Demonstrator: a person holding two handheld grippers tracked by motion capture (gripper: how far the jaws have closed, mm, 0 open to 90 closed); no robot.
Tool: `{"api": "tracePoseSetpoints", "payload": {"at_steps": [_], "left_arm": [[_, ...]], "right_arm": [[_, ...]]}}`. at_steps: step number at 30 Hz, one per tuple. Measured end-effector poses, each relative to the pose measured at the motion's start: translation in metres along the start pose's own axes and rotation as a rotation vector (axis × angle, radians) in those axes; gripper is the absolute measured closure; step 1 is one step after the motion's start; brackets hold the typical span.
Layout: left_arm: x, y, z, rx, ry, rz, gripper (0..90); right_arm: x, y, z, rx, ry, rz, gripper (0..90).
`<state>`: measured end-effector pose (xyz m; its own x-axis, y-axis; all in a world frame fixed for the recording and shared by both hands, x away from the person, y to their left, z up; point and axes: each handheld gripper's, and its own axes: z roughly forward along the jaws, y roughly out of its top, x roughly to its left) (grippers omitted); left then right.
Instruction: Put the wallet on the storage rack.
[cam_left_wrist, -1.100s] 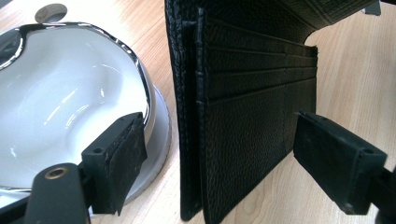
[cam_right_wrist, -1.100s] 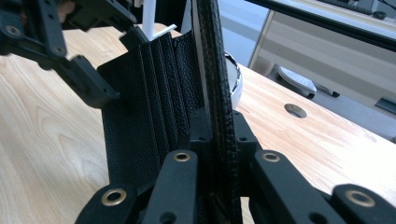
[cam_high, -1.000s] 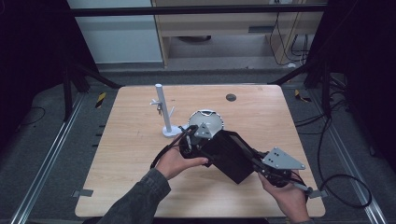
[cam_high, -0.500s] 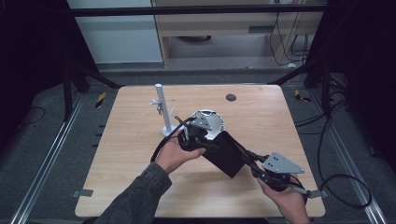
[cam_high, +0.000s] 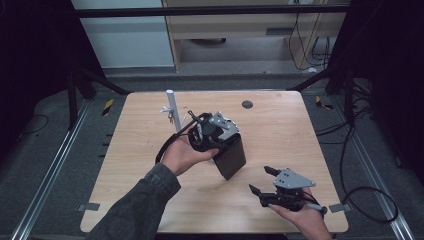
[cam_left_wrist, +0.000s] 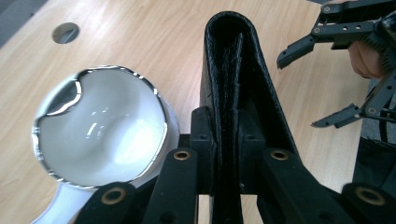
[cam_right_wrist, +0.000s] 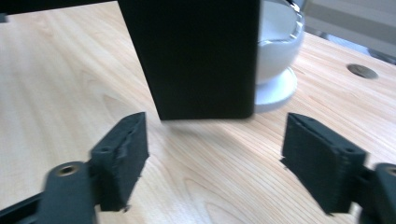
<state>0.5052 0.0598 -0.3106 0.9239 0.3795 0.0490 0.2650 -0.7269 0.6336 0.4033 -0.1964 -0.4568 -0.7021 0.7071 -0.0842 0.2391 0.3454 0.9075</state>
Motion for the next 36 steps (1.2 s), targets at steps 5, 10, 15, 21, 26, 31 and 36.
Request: {"api": "tracePoseSetpoints", "payload": {"at_steps": [5,10,15,21,26,31,36], "left_arm": [[0.004,0.008,-0.013,0.001,0.024,0.000,80.9],[0.008,0.018,-0.027,-0.005,0.052,-0.007,80.9],[0.012,0.026,-0.036,-0.016,0.066,-0.010,81.0],[0.021,0.032,-0.046,-0.034,0.085,-0.024,81.1],[0.028,0.035,-0.054,-0.050,0.107,-0.039,81.0],[0.039,0.033,-0.059,-0.068,0.126,-0.070,81.0],[0.049,0.028,-0.059,-0.063,0.151,-0.092,81.1]], "right_arm": [[-0.015,-0.012,0.005,0.050,-0.098,0.092,15.1],[-0.030,-0.025,0.007,0.125,-0.191,0.167,14.3],[-0.039,-0.033,0.007,0.172,-0.251,0.221,11.2],[-0.047,-0.041,0.013,0.248,-0.297,0.255,7.2],[-0.051,-0.048,0.018,0.296,-0.298,0.279,6.9],[-0.054,-0.051,0.021,0.321,-0.302,0.284,6.9],[-0.053,-0.053,0.025,0.345,-0.299,0.292,6.5]]}}
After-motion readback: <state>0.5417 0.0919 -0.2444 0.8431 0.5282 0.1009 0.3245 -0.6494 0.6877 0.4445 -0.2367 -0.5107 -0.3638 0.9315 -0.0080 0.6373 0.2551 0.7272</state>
